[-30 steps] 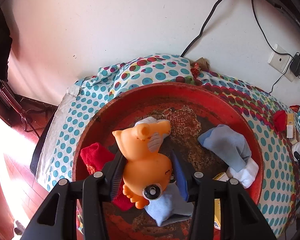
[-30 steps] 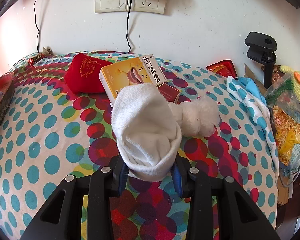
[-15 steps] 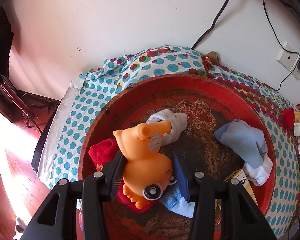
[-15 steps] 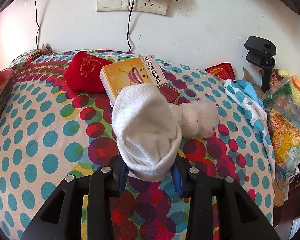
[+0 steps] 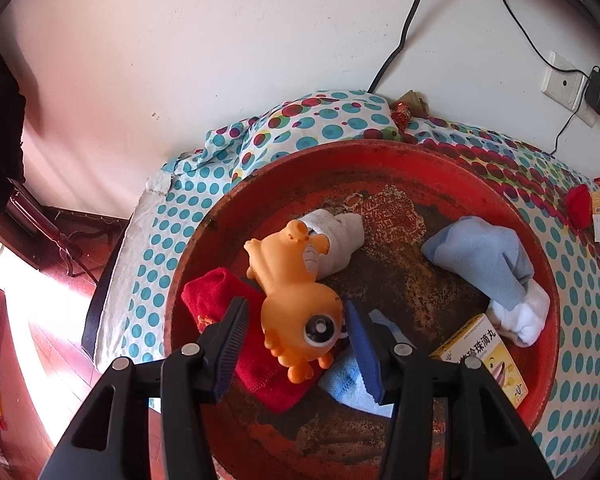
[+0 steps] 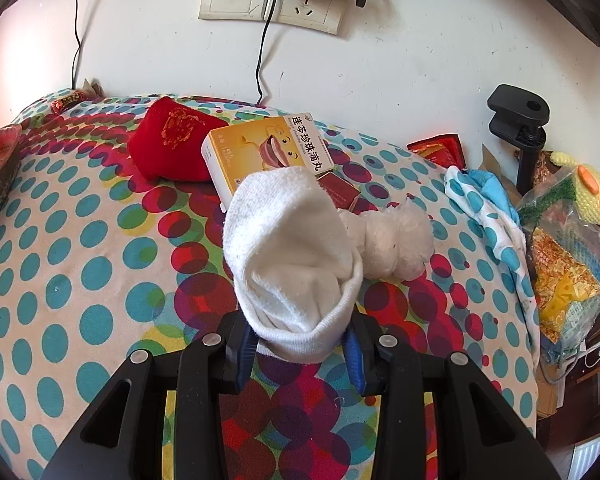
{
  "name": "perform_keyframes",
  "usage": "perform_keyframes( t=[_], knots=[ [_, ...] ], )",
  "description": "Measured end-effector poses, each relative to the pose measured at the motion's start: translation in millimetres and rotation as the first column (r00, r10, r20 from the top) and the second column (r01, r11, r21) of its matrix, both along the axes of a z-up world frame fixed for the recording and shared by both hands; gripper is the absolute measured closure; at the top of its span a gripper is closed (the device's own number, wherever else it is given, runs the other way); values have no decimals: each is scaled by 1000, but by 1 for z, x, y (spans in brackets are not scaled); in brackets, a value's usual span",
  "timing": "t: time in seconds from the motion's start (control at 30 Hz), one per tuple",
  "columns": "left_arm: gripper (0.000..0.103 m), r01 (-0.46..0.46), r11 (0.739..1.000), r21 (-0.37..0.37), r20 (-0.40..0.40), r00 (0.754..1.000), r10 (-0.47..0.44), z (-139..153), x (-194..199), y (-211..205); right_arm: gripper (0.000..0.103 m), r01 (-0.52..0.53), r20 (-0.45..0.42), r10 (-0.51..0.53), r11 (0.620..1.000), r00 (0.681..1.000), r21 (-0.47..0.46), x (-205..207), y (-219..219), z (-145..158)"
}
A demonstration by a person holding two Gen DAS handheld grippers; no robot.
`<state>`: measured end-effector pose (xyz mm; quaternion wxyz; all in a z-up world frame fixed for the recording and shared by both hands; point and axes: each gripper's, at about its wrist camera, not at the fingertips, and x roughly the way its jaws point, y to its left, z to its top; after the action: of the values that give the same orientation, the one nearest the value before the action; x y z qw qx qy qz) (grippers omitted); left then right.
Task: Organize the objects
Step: 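Carry the orange toy with the left gripper and release it into the red tray, then carry the white sock with the right gripper and release it into the tray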
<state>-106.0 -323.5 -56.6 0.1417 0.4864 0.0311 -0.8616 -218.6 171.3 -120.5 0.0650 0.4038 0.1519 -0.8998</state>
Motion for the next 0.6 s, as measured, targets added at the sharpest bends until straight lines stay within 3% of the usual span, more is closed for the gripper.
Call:
perform_keyframes(
  t=[0.13, 0.4, 0.6],
  knots=[
    [48, -5, 1000, 9, -25, 1000, 6, 7, 19, 4, 69, 1, -6, -1, 1000, 1000, 15, 1, -2, 0],
    [45, -12, 999, -53, -64, 998, 8, 17, 57, 18, 73, 55, 32, -55, 998, 998, -12, 4, -8, 4],
    [45, -32, 997, -69, -98, 995, 26, 16, 82, 24, 73, 50, 37, -47, 995, 998, -82, 26, -17, 22]
  ],
)
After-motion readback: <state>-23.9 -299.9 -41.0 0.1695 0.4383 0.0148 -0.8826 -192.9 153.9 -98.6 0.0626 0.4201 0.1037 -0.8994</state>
